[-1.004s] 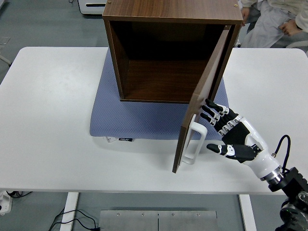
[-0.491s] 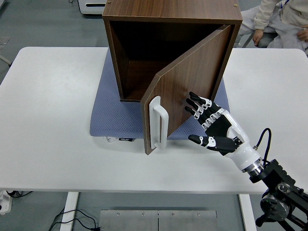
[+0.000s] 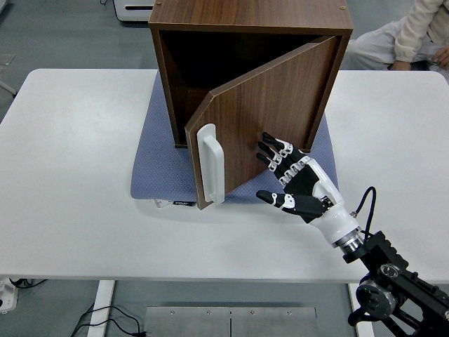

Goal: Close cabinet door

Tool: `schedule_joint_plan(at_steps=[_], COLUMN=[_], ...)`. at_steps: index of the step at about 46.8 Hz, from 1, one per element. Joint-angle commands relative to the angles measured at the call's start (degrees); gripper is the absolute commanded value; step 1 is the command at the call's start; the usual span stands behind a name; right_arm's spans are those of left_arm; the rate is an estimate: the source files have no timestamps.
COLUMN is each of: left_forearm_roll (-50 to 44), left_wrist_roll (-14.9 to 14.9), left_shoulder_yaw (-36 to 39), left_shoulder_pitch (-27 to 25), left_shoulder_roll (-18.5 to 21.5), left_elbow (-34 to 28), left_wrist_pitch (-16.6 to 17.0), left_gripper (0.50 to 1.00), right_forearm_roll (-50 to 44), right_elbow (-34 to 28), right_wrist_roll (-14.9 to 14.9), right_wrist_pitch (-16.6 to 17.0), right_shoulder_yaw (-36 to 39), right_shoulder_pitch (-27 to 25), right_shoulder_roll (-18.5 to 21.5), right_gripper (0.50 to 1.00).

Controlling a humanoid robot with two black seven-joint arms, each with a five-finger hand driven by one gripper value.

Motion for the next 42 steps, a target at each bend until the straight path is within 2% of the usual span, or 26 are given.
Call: schedule_joint_plan(at_steps=[1, 11, 27, 42], left_forearm_roll=[-0.1, 0.0, 0.0, 0.0], left_wrist_roll=[0.0, 0.0, 0.0, 0.0], left_shoulder_yaw=[0.0, 0.0, 0.0, 0.0], left_shoulder_pitch=[0.0, 0.0, 0.0, 0.0], left_shoulder_roll=[0.0, 0.0, 0.0, 0.0], left_elbow=[0.0, 0.0, 0.0, 0.0], left_wrist_pitch=[0.0, 0.0, 0.0, 0.0], left_gripper=[1.0, 1.0, 1.0, 1.0], right_forearm_roll=[0.2, 0.5, 1.1, 4.0], right_elbow=[-0.3, -1.7, -7.2, -8.1], right_wrist_roll=[-0.3, -1.7, -3.1, -3.7], right_wrist_pitch=[-1.1, -3.2, -3.6, -3.9], right_shoulder_yaw=[-0.6, -0.8, -1.8, -6.0], right_shoulder_pitch=[0.8, 2.2, 3.6, 9.1], right_shoulder_roll=[0.7, 2.6, 3.9, 3.8], right_gripper=[1.0, 1.0, 1.0, 1.0])
